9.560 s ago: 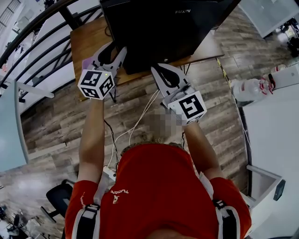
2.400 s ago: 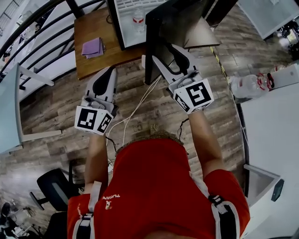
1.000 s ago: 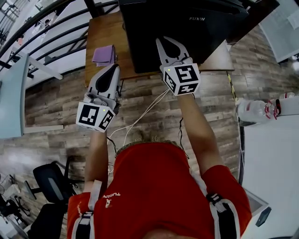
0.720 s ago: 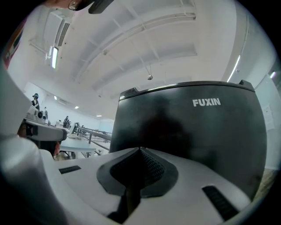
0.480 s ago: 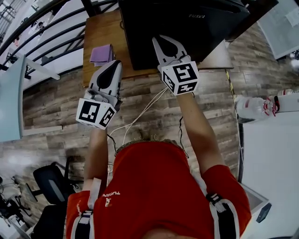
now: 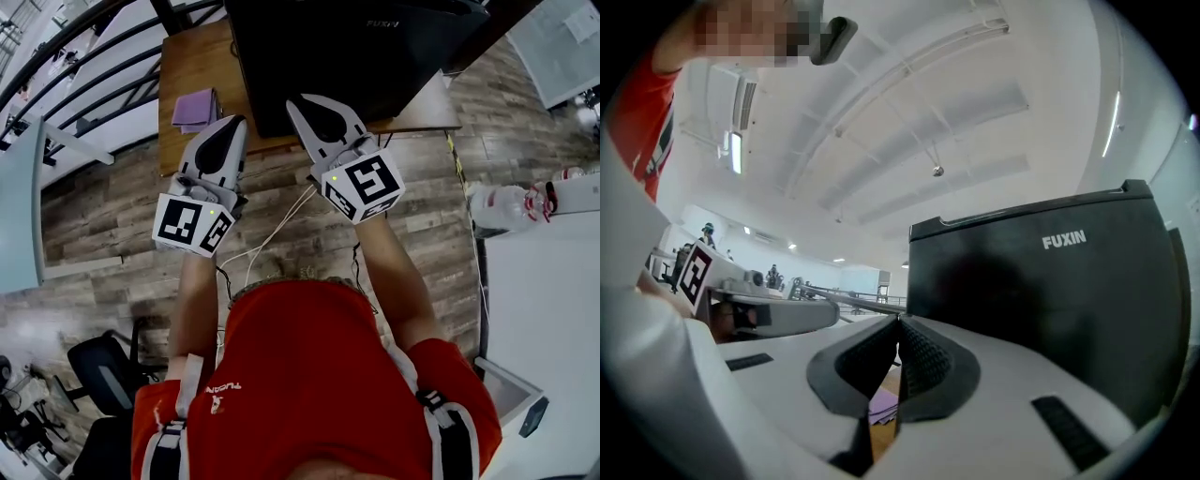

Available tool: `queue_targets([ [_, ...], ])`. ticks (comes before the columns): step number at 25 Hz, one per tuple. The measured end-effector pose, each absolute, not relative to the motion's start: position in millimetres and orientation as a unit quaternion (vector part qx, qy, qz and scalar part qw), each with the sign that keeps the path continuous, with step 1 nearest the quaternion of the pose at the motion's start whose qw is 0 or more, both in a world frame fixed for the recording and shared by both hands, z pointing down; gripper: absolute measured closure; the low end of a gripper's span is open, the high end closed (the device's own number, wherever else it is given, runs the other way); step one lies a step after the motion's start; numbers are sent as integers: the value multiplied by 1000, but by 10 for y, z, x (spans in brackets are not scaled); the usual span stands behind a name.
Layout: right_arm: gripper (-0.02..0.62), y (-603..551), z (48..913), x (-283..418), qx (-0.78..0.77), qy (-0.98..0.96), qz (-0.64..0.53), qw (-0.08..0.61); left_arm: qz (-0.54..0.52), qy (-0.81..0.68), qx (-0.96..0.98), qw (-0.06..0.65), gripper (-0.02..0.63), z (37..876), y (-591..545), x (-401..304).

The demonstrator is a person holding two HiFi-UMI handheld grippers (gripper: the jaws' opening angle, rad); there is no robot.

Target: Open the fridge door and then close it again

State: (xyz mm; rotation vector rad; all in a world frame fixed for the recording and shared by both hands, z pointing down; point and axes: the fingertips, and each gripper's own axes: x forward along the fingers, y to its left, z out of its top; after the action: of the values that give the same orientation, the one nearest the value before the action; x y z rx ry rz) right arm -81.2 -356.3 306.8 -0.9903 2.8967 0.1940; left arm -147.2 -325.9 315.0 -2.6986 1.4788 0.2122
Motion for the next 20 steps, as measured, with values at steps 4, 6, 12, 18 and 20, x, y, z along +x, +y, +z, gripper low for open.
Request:
queue_targets([
  [4, 569, -3392, 3057, -844, -311, 947, 67, 40, 73, 475, -877, 30, 597, 3127, -3243, -1427],
  [6, 569, -3323, 3047, -847, -308, 948, 65, 44, 75, 472, -878, 30, 597, 3118, -3228, -1399],
  [12, 571, -3182, 3090, -827, -303, 950, 51, 49, 74, 467, -880, 31, 597, 3109, -3177, -1317],
  [18, 571, -3095, 3106, -814, -304, 950, 52, 51, 74, 468, -880, 32, 597, 3119, -3118, -1301],
  [20, 571, -3083, 3114, -805, -305, 950, 52, 52, 75, 468, -880, 32, 597, 3123, -3098, -1306],
])
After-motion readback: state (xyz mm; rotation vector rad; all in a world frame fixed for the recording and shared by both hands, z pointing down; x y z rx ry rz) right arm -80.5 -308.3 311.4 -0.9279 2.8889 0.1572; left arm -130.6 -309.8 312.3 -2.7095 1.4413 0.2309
